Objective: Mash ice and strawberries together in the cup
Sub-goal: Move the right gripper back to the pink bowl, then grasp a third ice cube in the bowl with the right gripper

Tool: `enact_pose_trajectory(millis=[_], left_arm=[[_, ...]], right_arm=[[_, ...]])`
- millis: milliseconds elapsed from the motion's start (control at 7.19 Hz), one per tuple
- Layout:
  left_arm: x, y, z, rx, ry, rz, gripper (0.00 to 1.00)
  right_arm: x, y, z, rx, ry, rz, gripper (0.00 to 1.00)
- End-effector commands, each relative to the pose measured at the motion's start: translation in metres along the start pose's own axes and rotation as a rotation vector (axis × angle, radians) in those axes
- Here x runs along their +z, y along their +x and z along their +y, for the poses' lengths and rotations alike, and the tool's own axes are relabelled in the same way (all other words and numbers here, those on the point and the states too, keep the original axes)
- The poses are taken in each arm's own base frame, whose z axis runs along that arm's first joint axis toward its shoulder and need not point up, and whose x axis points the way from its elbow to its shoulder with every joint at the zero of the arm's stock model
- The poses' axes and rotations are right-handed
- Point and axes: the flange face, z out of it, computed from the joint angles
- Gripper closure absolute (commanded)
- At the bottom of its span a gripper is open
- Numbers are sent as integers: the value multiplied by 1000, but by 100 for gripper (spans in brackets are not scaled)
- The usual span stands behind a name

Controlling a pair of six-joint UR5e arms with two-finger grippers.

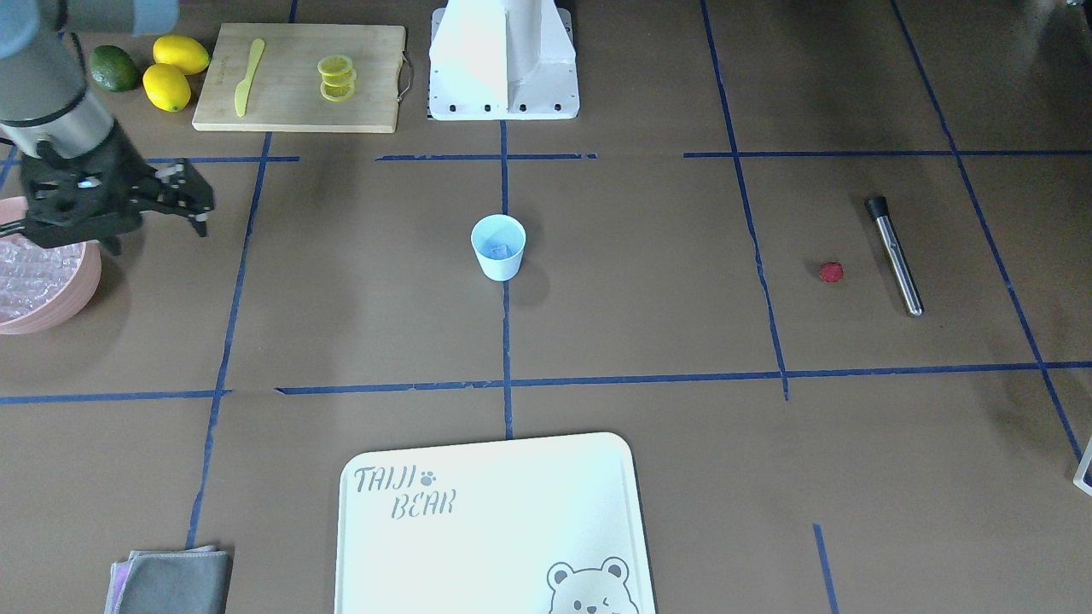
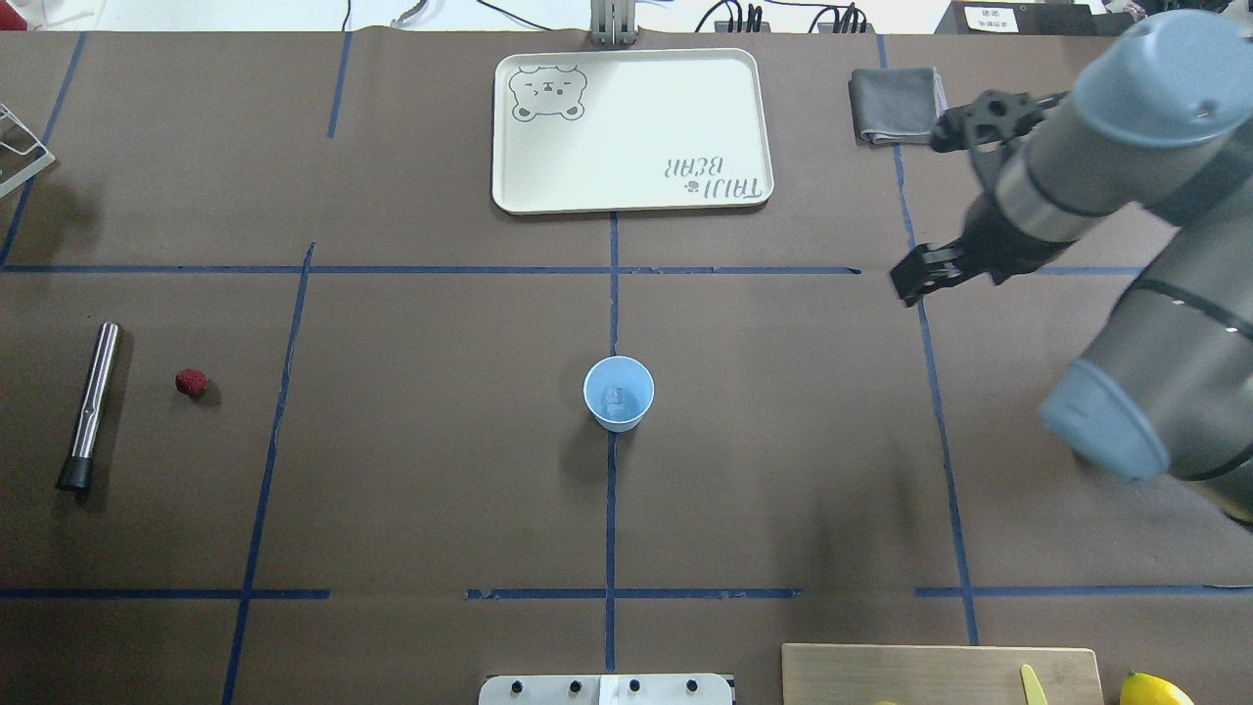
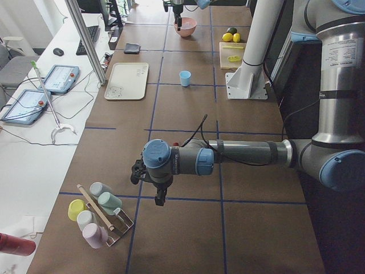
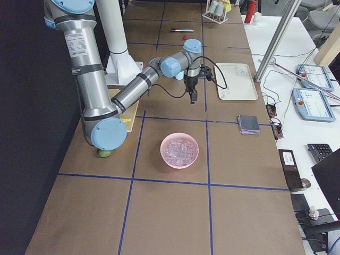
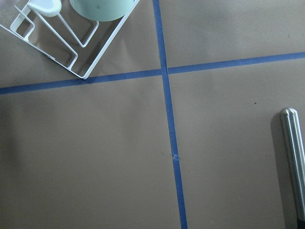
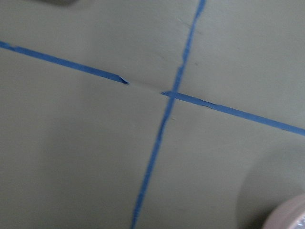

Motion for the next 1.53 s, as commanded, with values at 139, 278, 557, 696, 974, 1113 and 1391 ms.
enact_pose_trajectory(millis=[139,278,557,696,974,1113,1391], left_arm=[[0,0,0,0,0,0,0],[0,0,0,1,1,0,0],[0,0,0,1,1,0,0],[0,0,0,1,1,0,0],[0,0,0,1,1,0,0],[-1,1,0,2,2,0,0],[-1,1,-1,4,4,0,0]], right_arm=[[44,136,90,-32,11,-31,1],[71,160,101,-27,10,-29,2],[107,188,105,4,-23,-11,7],[110,191,105,57,-29,-8,9],[110,192,108,105,-30,-6,11],[113,195,111,112,-37,-1,12],[118,201,121,174,-57,7,16]])
